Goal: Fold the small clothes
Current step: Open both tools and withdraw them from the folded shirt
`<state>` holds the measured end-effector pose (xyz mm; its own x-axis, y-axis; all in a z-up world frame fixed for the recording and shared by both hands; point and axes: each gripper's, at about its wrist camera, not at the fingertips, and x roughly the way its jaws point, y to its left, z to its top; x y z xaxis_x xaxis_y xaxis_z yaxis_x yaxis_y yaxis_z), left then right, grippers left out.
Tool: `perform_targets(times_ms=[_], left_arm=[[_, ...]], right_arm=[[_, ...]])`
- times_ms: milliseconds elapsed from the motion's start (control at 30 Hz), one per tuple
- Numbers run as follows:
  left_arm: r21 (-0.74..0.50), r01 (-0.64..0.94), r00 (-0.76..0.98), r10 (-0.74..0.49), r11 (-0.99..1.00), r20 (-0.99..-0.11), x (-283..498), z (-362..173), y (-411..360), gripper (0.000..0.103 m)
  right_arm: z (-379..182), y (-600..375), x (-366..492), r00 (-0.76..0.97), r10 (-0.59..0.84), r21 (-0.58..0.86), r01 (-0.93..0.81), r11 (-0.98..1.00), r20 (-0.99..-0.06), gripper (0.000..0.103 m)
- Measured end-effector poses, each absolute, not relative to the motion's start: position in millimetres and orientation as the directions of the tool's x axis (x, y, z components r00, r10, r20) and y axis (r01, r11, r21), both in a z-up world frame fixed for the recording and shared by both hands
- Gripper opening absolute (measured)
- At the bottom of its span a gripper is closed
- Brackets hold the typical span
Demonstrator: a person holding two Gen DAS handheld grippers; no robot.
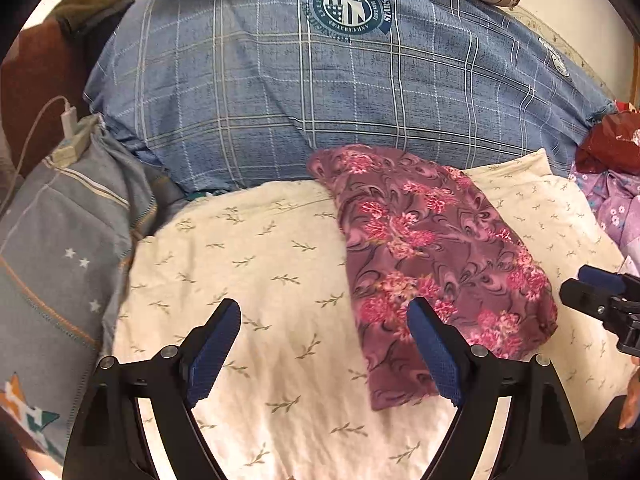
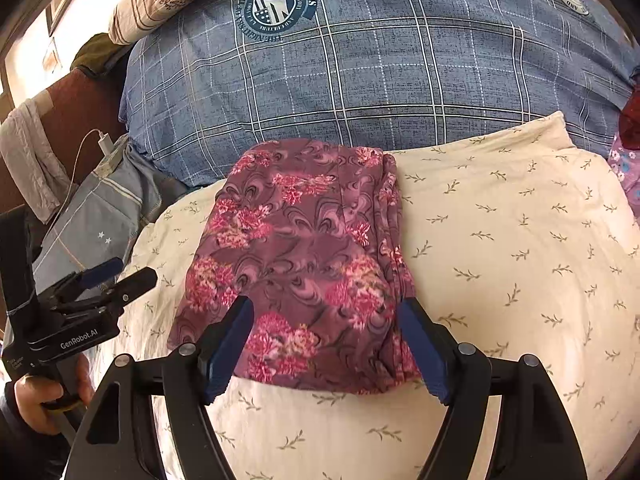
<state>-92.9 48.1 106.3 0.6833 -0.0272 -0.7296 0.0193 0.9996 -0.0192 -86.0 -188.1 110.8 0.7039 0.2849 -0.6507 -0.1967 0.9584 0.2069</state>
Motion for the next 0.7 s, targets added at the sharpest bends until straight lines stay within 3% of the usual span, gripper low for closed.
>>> perform_targets(times_ms=[233, 700], left_arm=[[-0.002, 0.02, 0.695, -0.015, 1.0, -0.719, -124, 120, 41, 0.085], [0.047, 0.02, 0.741, 0.017, 0.999, -0.671, -177, 140, 32, 0.09]], right_arm=[[123, -180, -118, 0.74, 0.241, 0.148, -0.19, 0.97, -0.628, 0.083], [134, -167, -164, 0.765, 0.24, 0.133, -0.201, 0.97, -0.598, 0.084]])
